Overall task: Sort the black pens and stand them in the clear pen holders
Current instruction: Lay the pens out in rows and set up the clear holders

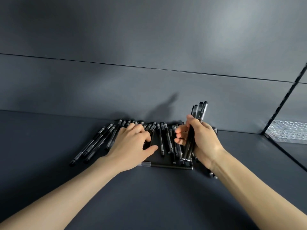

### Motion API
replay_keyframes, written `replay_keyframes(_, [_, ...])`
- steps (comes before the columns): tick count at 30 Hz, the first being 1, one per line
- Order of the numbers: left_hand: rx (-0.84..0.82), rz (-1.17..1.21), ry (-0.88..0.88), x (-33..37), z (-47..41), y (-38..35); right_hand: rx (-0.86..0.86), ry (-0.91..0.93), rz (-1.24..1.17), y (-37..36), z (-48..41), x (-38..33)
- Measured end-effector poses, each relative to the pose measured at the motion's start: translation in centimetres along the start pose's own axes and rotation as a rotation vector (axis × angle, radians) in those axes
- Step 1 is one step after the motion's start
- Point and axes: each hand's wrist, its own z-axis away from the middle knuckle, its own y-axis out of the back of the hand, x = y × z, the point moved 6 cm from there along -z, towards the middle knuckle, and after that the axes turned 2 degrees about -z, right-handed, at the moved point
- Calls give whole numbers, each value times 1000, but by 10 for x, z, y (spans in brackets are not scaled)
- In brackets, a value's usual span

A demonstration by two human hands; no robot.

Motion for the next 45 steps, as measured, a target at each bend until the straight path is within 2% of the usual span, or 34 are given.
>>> replay_keyframes(3, [-5, -85, 63, 2, -2, 2, -64, -12, -21, -5, 2, 5])
replay_keyframes(8, [-44, -178, 141, 4, -5, 4, -75, 6, 108, -8, 1, 7])
replay_keyframes(10, [20, -54, 187, 1, -3, 15, -86, -8, 156, -10, 2, 9])
replay_keyframes(13, [86, 323, 151, 2, 6, 26, -98, -33, 171, -13, 1, 13])
replay_keyframes(17, [-120, 578, -51, 19, 16, 18, -34, -6, 99, -12, -1, 13])
replay_keyframes(21, [-128, 411, -16, -4, 11, 17, 31, 26, 52, -5, -3, 6])
replay_keyframes(26, [2, 222, 129, -22, 4, 16, -76, -24, -87, -13, 0, 11])
replay_keyframes(29, [-68, 59, 176, -19, 1, 10, -87, -17, -54, -16, 1, 14])
replay_keyframes(34, [-127, -154, 145, -7, -4, 7, -69, -28, 63, -16, 4, 16])
replay_keyframes(36, [-95, -108, 153, -7, -4, 11, -79, -13, 79, -16, 5, 15])
replay_keyframes(40, [22, 298, 232, -12, 3, 25, -97, -8, 82, -17, 7, 16])
replay_keyframes(41, [20, 338, 242, -12, 5, 25, -103, -16, 74, -18, 7, 17])
replay_keyframes(45, [-2, 109, 185, -9, 8, 21, -121, -39, 61, -18, 6, 19])
